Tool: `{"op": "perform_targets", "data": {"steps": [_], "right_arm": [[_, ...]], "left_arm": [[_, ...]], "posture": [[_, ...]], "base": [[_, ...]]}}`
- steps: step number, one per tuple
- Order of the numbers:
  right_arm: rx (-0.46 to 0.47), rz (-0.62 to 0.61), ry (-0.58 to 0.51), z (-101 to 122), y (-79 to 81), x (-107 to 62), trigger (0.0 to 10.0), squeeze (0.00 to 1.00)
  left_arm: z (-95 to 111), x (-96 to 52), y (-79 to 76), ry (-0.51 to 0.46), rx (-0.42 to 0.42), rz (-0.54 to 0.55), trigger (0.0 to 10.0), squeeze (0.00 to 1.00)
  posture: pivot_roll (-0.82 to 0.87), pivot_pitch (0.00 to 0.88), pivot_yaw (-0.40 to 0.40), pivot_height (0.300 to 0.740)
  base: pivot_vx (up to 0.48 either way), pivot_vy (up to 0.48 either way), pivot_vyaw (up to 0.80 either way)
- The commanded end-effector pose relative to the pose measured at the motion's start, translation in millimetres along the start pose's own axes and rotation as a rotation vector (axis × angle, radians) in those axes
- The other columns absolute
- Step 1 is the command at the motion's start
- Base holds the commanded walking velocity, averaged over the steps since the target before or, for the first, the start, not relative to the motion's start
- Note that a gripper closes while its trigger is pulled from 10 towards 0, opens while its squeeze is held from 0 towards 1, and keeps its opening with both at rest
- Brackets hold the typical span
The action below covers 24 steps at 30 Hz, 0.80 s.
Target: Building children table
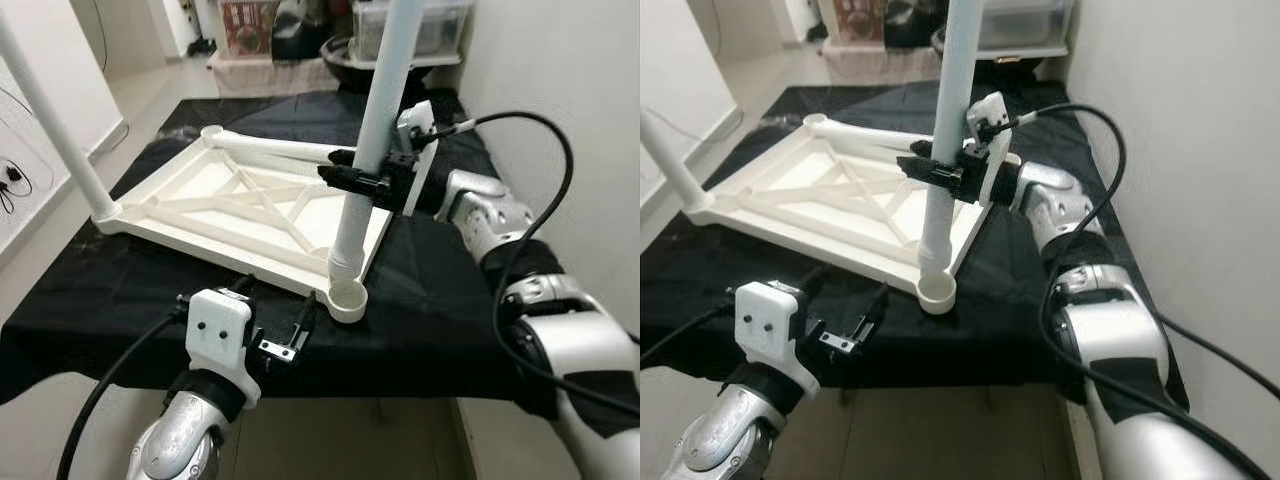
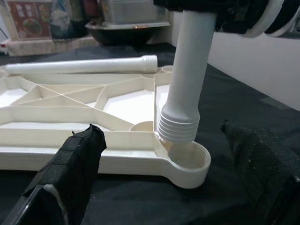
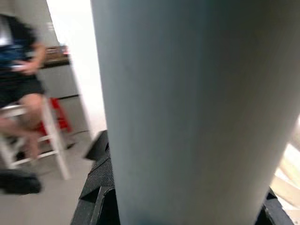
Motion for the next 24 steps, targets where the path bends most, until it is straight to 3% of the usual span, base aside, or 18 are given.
{"op": "perform_targets", "data": {"steps": [1, 12, 24], "right_arm": [[-0.004, 0.083, -0.037, 8.2, 7.3, 2.0, 10.0, 0.00], [-0.030, 0.270, -0.024, 6.5, 28.2, 8.7, 10.0, 0.00], [-0.023, 0.318, 0.004, 4.1, 31.4, 5.2, 10.0, 0.00]], "left_arm": [[-1.6, -5.1, -5.3, 0.019, -0.019, -0.008, 10.0, 0.00], [0.3, -18.4, -16.4, 0.041, -0.044, -0.005, 10.0, 0.00], [1.1, -21.8, -22.5, 0.053, -0.055, 0.002, 10.0, 0.00]], "posture": [[0.09, 0.223, 0.049, 0.740], [0.11, 0.281, 0.053, 0.740], [0.11, 0.289, 0.054, 0.740]], "base": [[0.000, 0.000, 0.00], [0.000, 0.000, 0.00], [0.000, 0.000, 0.00]]}}
Point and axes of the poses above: a point about 5 cm out from each wrist's last joint towards the gripper, its own x axis pointing out of the wrist towards the gripper, its own z axis along the axis of the wrist's last joint, y = z × x, the point moved 6 cm from there along x, pointing out of the wrist towards the gripper, and after that the axes turned 12 degrees about -x, right-handed, at the moved point
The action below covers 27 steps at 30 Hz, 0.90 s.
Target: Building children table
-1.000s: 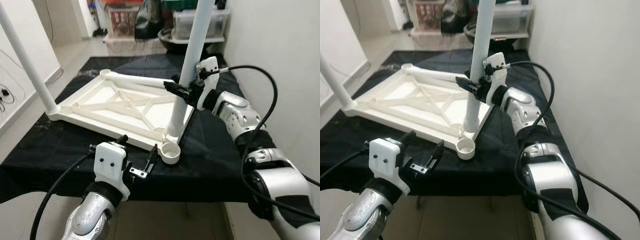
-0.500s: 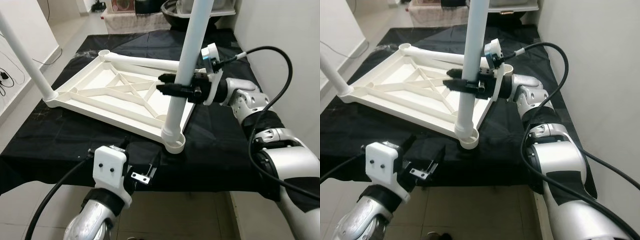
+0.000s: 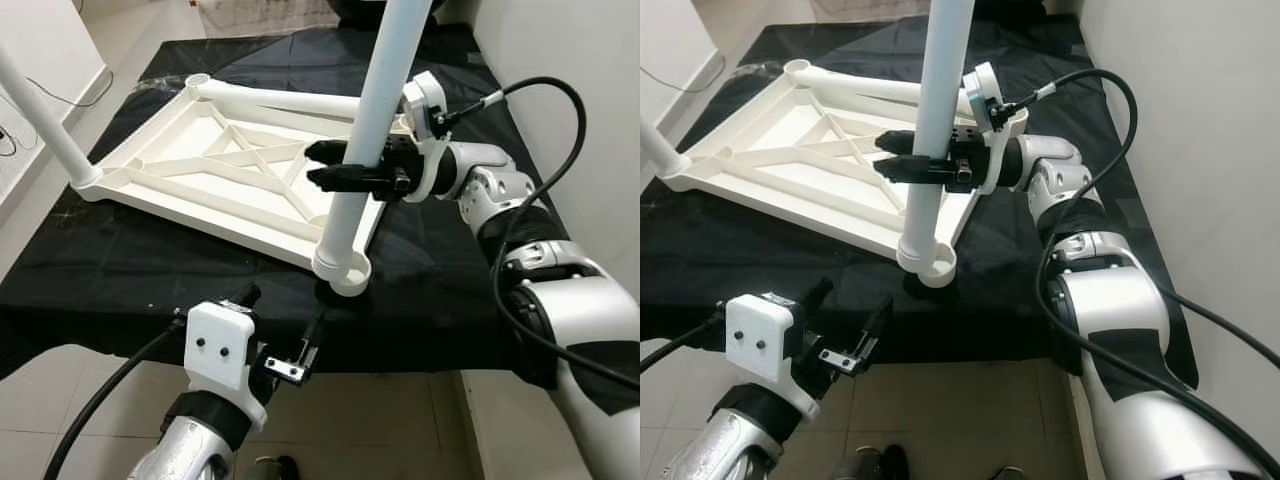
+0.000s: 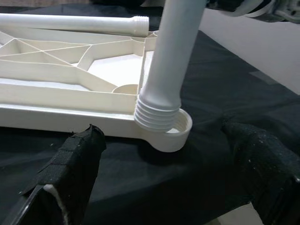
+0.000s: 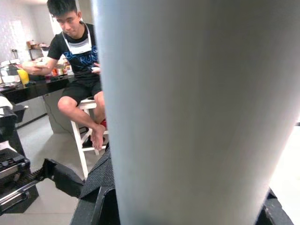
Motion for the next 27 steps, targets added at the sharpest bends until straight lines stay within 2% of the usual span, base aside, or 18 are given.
{"op": "perform_targets", "data": {"steps": [1, 7, 8, 10, 17, 27], "right_arm": [[0.050, 0.018, 0.064, -19.4, 6.4, -1.5, 10.0, 0.00], [0.037, 0.018, 0.083, -17.8, 5.2, -4.3, 10.0, 0.00], [0.023, 0.031, 0.123, -20.8, 6.5, -5.2, 10.0, 0.00], [0.019, 0.034, 0.134, -21.8, 6.8, -5.5, 10.0, 0.00], [0.009, 0.061, 0.126, -16.3, 8.9, -2.5, 10.0, 0.00], [0.022, 0.112, 0.128, -20.4, 17.6, 3.3, 10.0, 0.00]], "left_arm": [[-1.4, -2.7, 0.1, 0.012, -0.005, 0.008, 10.0, 0.00], [-2.0, -2.7, 1.5, 0.016, -0.001, 0.015, 10.0, 0.00], [-2.3, -1.3, 2.0, 0.015, 0.000, 0.016, 10.0, 0.00], [-2.4, -0.8, 2.1, 0.014, 0.000, 0.016, 10.0, 0.00], [-3.1, 0.9, 3.4, 0.014, 0.009, 0.024, 10.0, 0.00], [-2.3, 3.4, 5.5, 0.008, 0.015, 0.029, 10.0, 0.00]], "posture": [[0.11, 0.289, 0.054, 0.740], [0.11, 0.274, 0.056, 0.740], [0.10, 0.265, 0.056, 0.740], [0.10, 0.265, 0.056, 0.740], [0.10, 0.249, 0.047, 0.740], [0.10, 0.246, 0.049, 0.740]], "base": [[0.000, 0.000, 0.00], [0.000, 0.000, 0.00], [0.000, 0.000, 0.00], [0.000, 0.000, 0.00], [0.000, 0.000, 0.00], [0.000, 0.000, 0.00]]}}
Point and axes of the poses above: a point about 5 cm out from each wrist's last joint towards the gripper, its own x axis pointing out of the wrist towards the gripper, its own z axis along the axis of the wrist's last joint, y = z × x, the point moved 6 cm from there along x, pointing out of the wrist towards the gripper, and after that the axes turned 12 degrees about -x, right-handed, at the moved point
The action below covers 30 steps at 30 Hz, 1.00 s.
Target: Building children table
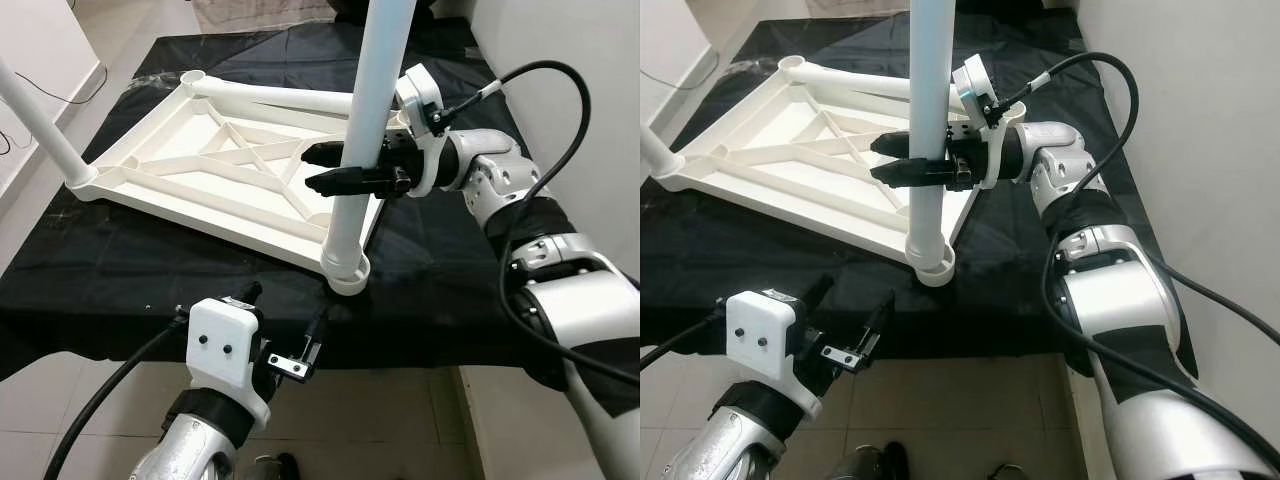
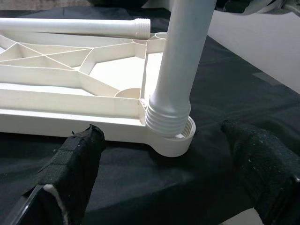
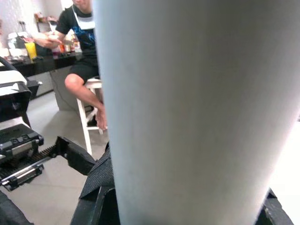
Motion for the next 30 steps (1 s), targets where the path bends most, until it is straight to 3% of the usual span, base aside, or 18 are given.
{"op": "perform_targets", "data": {"steps": [1, 11, 22, 30], "right_arm": [[0.076, 0.034, 0.054, -22.9, 11.0, 1.2, 10.0, 0.00], [0.076, 0.065, 0.066, -24.3, 15.7, 3.1, 10.0, 0.00], [0.059, 0.025, 0.109, -24.0, 9.0, -9.4, 10.0, 0.00], [0.059, 0.071, 0.125, -26.3, 16.5, -7.4, 10.0, 0.00]], "left_arm": [[-5.6, 0.2, 3.4, 0.020, 0.001, 0.015, 10.0, 0.00], [-6.3, -0.3, 4.1, 0.021, 0.004, 0.021, 10.0, 0.00], [-6.4, -1.1, 3.0, 0.024, 0.005, 0.018, 10.0, 0.00], [-6.9, 0.1, 3.4, 0.022, 0.005, 0.019, 10.0, 0.00]], "posture": [[0.10, 0.246, 0.049, 0.740], [0.10, 0.248, 0.046, 0.740], [0.10, 0.257, 0.047, 0.740], [0.09, 0.256, 0.047, 0.740]], "base": [[0.000, 0.000, 0.00], [0.000, 0.000, 0.00], [0.000, 0.000, 0.00], [0.000, 0.000, 0.00]]}}
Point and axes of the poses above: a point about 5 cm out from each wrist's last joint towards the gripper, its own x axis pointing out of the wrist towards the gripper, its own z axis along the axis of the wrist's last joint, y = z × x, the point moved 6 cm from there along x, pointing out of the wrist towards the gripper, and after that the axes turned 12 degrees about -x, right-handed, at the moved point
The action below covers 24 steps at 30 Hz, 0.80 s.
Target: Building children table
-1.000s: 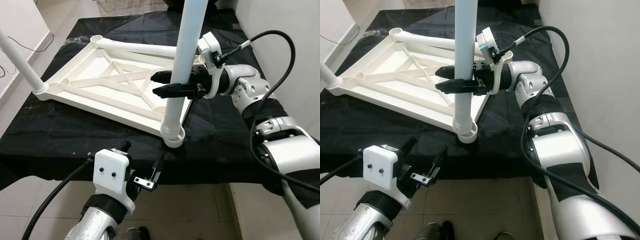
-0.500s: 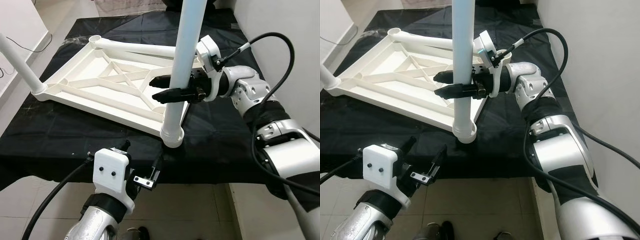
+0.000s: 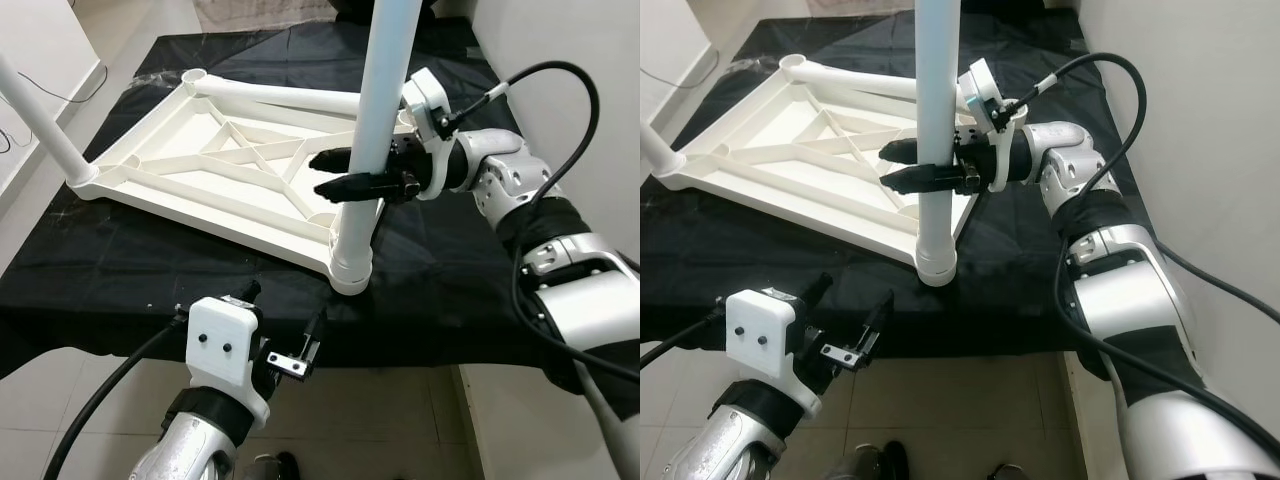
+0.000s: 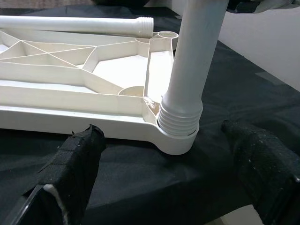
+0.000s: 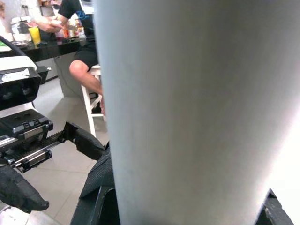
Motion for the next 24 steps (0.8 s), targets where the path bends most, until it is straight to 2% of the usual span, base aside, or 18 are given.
{"op": "perform_targets", "data": {"steps": [1, 9, 19, 24], "right_arm": [[0.075, 0.037, 0.063, -25.1, 12.1, 1.6, 10.0, 0.00], [0.083, 0.077, 0.053, -29.4, 18.5, 12.1, 10.0, 0.00], [0.091, 0.168, 0.024, -38.9, 31.5, 43.4, 10.0, 0.00], [0.099, 0.193, 0.041, -46.8, 37.6, 49.2, 10.0, 0.00]], "left_arm": [[-5.5, -0.2, 2.9, 0.018, 0.004, 0.014, 10.0, 0.00], [-5.1, -0.2, 3.1, 0.015, 0.008, 0.017, 10.0, 0.00], [-2.1, 0.4, 4.7, 0.003, 0.010, 0.023, 10.0, 0.00], [-1.5, 0.2, 5.7, 0.000, 0.012, 0.027, 10.0, 0.00]], "posture": [[0.09, 0.256, 0.047, 0.740], [0.09, 0.257, 0.046, 0.740], [0.10, 0.258, 0.042, 0.740], [0.10, 0.258, 0.040, 0.740]], "base": [[0.000, 0.000, 0.00], [0.000, 0.000, 0.00], [0.000, 0.000, 0.00], [0.000, 0.000, 0.00]]}}
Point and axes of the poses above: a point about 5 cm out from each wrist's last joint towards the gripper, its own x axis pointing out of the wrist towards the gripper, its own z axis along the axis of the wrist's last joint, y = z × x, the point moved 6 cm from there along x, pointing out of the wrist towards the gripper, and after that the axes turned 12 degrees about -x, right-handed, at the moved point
